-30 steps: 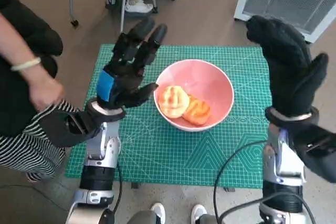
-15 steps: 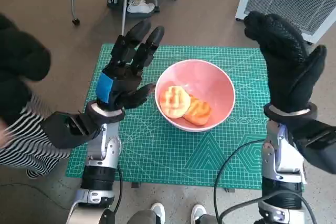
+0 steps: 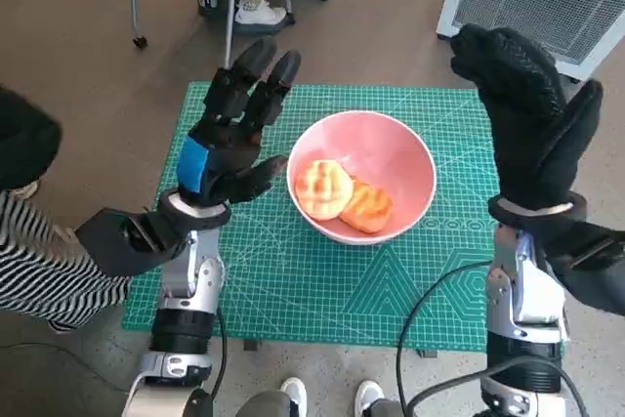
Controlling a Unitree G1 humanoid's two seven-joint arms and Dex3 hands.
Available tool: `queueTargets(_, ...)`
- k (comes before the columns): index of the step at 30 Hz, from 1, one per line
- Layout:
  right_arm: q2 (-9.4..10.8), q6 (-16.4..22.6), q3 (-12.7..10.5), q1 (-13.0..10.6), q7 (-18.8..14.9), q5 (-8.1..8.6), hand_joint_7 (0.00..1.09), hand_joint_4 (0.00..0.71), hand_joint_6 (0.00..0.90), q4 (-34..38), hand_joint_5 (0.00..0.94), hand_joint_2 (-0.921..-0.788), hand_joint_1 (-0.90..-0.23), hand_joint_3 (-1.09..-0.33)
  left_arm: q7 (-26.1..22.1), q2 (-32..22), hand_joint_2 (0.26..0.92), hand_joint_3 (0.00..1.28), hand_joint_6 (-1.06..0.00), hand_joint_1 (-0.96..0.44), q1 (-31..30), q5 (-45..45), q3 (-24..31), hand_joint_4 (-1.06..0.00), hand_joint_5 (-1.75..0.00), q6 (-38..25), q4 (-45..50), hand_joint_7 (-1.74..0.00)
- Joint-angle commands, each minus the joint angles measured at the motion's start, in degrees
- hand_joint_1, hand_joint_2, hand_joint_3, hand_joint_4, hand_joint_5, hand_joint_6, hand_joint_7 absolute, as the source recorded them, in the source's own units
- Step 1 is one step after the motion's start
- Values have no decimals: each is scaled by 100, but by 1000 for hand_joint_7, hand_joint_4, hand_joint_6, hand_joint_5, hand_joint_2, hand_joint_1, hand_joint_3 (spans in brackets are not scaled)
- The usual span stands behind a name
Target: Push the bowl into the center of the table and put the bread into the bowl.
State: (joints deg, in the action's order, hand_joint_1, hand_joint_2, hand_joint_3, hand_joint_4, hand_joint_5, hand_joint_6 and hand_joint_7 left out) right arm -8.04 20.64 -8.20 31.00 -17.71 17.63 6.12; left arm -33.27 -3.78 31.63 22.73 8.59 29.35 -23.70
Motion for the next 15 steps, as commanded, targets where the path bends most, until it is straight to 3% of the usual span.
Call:
queueTargets(1, 11, -56, 27, -154, 25, -79, 416, 166, 111, -25, 0, -921, -657, -637, -2, -5, 921, 312, -29, -598, 115, 23, 27, -124, -4, 20, -23, -398)
queueTargets(15, -38, 116, 40, -189, -33, -157, 411, 165, 107, 66, 0, -921, -644, -641, 40, -23, 921, 311, -39, -601, 207, -50, -11, -139, -9, -19, -21, -381)
